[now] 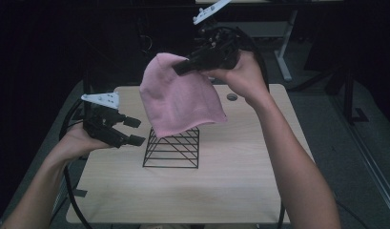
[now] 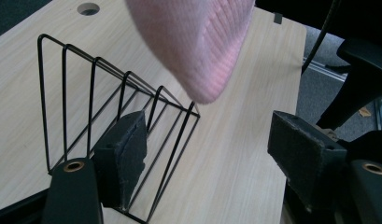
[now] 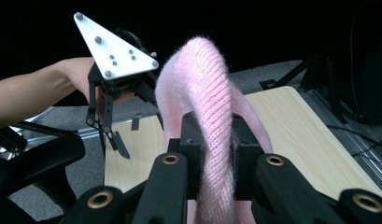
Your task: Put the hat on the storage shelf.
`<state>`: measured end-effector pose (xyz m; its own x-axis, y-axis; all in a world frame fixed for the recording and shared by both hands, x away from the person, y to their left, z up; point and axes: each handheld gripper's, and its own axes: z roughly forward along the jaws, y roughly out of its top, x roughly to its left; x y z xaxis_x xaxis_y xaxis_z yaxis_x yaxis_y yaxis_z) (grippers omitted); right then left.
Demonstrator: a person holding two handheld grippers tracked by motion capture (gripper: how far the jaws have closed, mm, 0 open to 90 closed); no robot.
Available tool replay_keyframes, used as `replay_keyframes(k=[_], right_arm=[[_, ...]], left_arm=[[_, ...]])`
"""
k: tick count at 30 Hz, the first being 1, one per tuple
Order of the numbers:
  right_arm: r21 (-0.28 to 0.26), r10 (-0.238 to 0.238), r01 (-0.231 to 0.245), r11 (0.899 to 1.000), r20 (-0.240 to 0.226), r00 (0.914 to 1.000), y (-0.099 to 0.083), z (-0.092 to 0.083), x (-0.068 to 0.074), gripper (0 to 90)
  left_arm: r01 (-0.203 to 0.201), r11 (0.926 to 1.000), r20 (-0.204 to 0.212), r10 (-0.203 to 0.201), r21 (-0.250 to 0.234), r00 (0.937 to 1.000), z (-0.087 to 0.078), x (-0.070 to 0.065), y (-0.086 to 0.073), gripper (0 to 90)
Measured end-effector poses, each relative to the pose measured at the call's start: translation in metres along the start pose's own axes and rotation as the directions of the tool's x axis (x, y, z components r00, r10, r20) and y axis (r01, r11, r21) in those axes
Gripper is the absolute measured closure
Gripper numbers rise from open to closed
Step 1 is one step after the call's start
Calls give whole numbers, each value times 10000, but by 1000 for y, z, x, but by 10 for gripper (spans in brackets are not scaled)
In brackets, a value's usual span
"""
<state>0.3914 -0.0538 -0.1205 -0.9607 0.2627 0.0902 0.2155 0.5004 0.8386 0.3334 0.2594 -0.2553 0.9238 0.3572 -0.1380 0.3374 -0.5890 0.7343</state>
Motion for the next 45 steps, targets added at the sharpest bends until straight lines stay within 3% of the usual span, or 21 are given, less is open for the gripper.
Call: replay_keyframes(k=[3, 14, 18, 21, 26, 29, 41, 45], right_arm=[[37, -179, 180, 9998, -63, 9998, 5, 5, 2, 790], [-214, -347, 340, 9992, -352, 9988, 17, 20, 5, 790], [-350, -443, 426, 9985, -500, 9978, 18, 24, 5, 791], [-448, -420, 393, 9982, -600, 9973, 20, 27, 7, 791], [-501, -460, 425, 9978, -702, 9965, 20, 31, 6, 792], [-454, -425, 393, 9982, -717, 9965, 18, 33, 6, 792], [-359, 150, -177, 9992, -735, 9972, 1, 36, -12, 791], [-399, 372, -404, 9984, -786, 9962, -8, 38, -20, 791]], left_arm=[[-54, 10000, 54, 54, -14, 10000, -1, 2, 1, 303], [262, 9968, 127, -254, -753, 9996, -13, 12, 6, 355], [354, 9930, 454, -305, -1130, 9985, -16, 15, 6, 409], [373, 9922, 443, -322, -1188, 9985, -17, 17, 7, 497], [195, 9951, 374, -160, -967, 9992, -15, 19, 7, 721], [186, 9956, 257, -163, -922, 9995, -14, 19, 7, 802], [316, 9976, -446, -343, -610, 9984, -10, 28, 6, 822], [399, 9981, -412, -418, -464, 9983, -7, 30, 5, 825]])
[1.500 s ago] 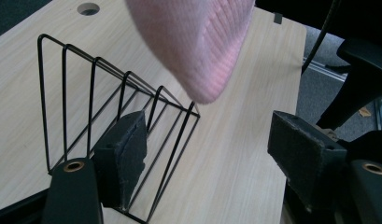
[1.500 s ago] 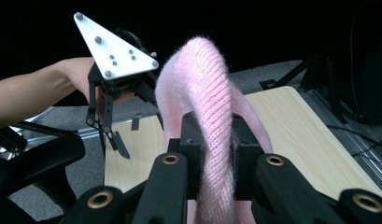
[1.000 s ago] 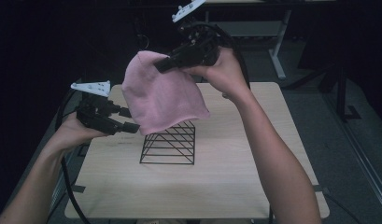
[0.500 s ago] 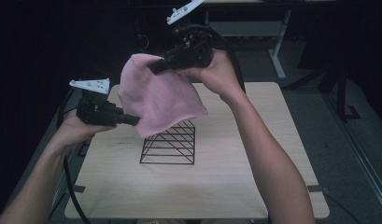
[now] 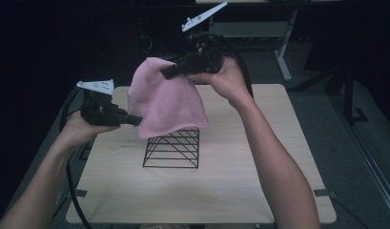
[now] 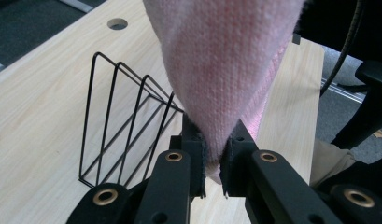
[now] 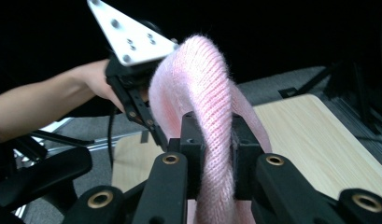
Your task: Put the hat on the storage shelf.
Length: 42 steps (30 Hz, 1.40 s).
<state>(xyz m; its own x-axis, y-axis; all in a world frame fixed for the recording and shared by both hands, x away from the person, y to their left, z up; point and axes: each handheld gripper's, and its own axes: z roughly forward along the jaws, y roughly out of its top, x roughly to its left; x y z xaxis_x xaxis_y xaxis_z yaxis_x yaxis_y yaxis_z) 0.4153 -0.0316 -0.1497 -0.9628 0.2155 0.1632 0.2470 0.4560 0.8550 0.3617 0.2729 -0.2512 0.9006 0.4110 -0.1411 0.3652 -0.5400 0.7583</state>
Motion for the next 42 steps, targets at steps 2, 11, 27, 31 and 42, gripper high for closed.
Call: replay_keyframes(k=[2, 11, 27, 31, 42], right_arm=[[70, 109, -109, 9999, 61, 9999, -5, 2, -3, 791], [-97, 595, -594, 9982, 50, 9982, -22, 6, -17, 790], [-204, 846, -845, 9962, 72, 9964, -46, 5, -26, 787], [-259, 840, -837, 9962, 118, 9964, -51, 4, -26, 787], [-309, 1042, -1048, 9940, -208, 9943, -66, 8, -28, 782]], left_arm=[[15, 10000, -83, -14, 97, 10000, 2, 1, -1, 826], [-5, 9986, -483, 31, 528, 9988, 12, 7, 0, 825], [300, 9970, -879, -236, 719, 9959, 27, 16, -2, 822], [333, 9963, -902, -262, 789, 9956, 32, 17, -2, 823], [197, 9930, -1002, -80, 1166, 9949, 40, 13, -5, 823]])
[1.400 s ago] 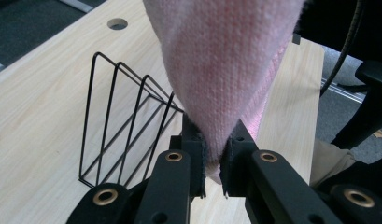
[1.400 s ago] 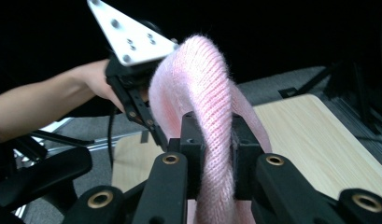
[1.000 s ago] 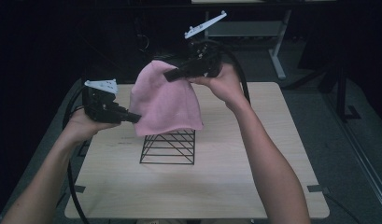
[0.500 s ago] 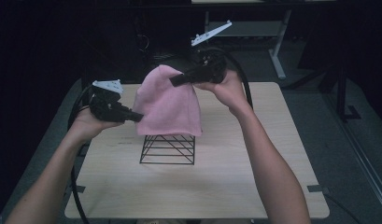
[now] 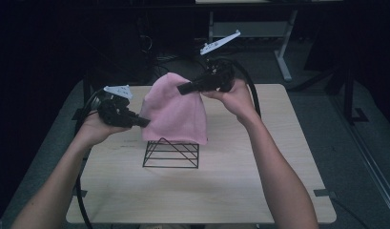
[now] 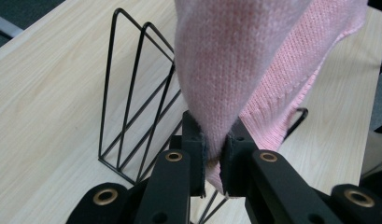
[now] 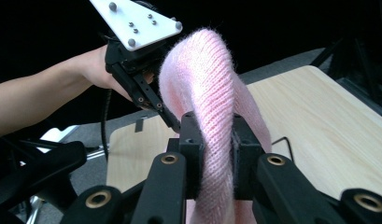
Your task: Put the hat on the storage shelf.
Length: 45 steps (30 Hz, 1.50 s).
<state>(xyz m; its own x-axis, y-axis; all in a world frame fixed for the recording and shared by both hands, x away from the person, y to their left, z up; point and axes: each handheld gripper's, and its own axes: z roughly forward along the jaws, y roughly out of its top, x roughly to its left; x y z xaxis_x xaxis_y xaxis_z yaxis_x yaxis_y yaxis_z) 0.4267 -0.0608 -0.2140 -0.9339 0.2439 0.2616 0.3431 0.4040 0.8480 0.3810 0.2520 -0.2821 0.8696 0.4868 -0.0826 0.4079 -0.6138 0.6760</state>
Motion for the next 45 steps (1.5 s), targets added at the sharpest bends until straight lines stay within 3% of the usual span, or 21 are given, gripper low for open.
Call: replay_keyframes(k=[7, 18, 34, 45], right_arm=[[89, -257, 259, 9996, -216, 9994, -1, 8, 7, 779], [331, -503, 527, 9981, -702, 9963, -9, 27, 12, 772], [529, -170, 222, 9984, -975, 9951, -29, 43, 5, 761], [704, -178, 265, 9972, -1213, 9925, -39, 55, 6, 755]], left_arm=[[226, 9996, 17, -226, -185, 9997, -5, -2, -13, 823], [476, 9986, -4, -476, -215, 9989, 0, 0, -35, 824], [654, 9979, 4, -654, 37, 9979, 13, -1, -53, 824], [768, 9965, -70, -766, 329, 9970, 20, 1, -64, 827]])
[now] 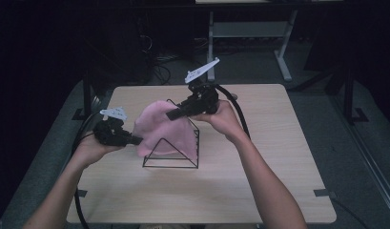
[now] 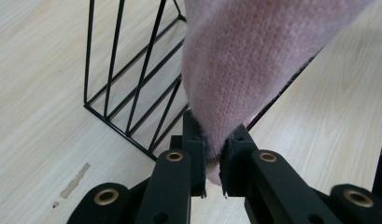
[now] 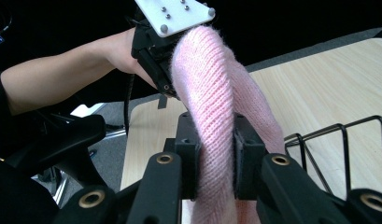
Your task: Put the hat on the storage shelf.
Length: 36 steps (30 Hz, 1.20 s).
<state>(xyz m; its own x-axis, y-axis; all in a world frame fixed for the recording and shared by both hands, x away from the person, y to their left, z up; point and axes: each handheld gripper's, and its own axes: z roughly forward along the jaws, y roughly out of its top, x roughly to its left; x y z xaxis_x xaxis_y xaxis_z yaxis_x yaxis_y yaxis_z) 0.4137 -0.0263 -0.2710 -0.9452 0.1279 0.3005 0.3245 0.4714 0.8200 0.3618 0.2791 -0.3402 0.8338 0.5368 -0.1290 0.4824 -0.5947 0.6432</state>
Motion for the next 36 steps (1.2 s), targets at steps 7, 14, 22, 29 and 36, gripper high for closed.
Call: replay_keyframes(k=[7, 14, 22, 29, 36], right_arm=[[90, 65, -64, 9999, -106, 9999, -7, 5, -2, 752], [197, 195, -191, 9996, -191, 9996, -16, 9, -4, 740], [528, 43, -37, 9986, -124, 9999, -22, 16, -1, 738], [709, 169, -159, 9974, -135, 9998, -27, 22, -1, 736], [856, 230, -218, 9961, -131, 9997, -34, 25, -1, 735]], left_arm=[[6, 10000, 17, -6, 3, 10000, 5, 1, -7, 827], [-193, 9995, -160, 198, 264, 9997, 10, -1, -8, 827], [-164, 9989, -63, 167, 445, 9998, 16, -1, -16, 827], [-363, 9962, -201, 380, 791, 9991, 22, -2, -17, 827], [-326, 9952, -155, 342, 920, 9993, 29, -1, -21, 827]])
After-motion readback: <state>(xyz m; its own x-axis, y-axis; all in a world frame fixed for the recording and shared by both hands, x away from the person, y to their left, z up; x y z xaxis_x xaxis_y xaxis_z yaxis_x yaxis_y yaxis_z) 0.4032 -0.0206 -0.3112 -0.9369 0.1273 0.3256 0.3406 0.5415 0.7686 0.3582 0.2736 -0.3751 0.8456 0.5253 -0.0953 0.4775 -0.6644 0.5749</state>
